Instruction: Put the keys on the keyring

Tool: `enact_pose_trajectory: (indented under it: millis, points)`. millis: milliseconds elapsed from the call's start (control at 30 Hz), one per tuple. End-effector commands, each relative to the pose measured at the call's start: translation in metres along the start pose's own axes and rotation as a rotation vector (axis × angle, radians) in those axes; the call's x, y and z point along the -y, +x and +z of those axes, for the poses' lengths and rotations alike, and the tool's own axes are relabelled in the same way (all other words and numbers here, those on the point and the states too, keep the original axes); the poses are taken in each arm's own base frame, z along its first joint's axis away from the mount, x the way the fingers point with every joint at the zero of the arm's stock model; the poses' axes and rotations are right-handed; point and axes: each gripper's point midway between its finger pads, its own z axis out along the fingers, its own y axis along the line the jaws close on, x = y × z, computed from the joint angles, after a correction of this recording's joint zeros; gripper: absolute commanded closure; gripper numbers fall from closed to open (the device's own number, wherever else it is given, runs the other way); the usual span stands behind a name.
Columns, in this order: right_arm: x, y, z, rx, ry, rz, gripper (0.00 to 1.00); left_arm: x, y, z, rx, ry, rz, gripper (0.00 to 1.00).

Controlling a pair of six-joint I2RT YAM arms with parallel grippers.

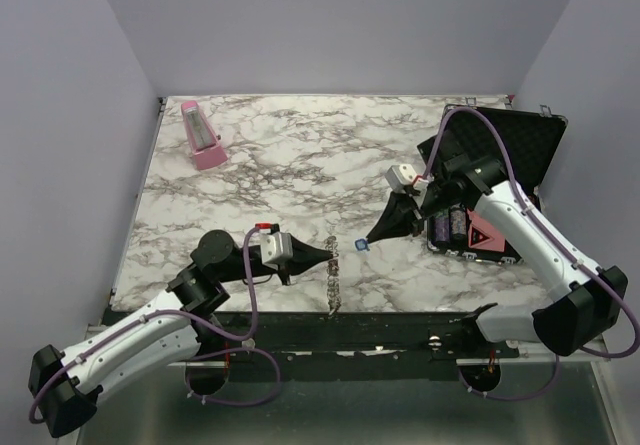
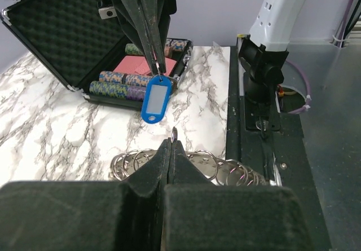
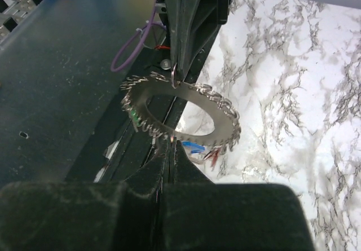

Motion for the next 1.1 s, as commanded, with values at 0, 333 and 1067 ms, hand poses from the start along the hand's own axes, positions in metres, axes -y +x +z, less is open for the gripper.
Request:
enact_pose_trajectory:
  millis: [0, 333, 1067]
  points:
    - [-0.009, -0.016, 0.001, 0.046, -0.02, -0.072, 1.0, -0.009, -0.031, 0.009, 0.113, -0.04, 0.091, 1.0]
    - [-0.015, -0.014, 0.003, 0.045, -0.05, -0.151, 1.0, -0.005, -0.029, 0.017, 0.161, -0.057, -0.026, 1.0]
    - [0.016, -0.001, 0.013, 0.013, 0.077, 0.055, 1.0, -0.021, -0.024, 0.017, 0.212, -0.219, -0.569, 1.0]
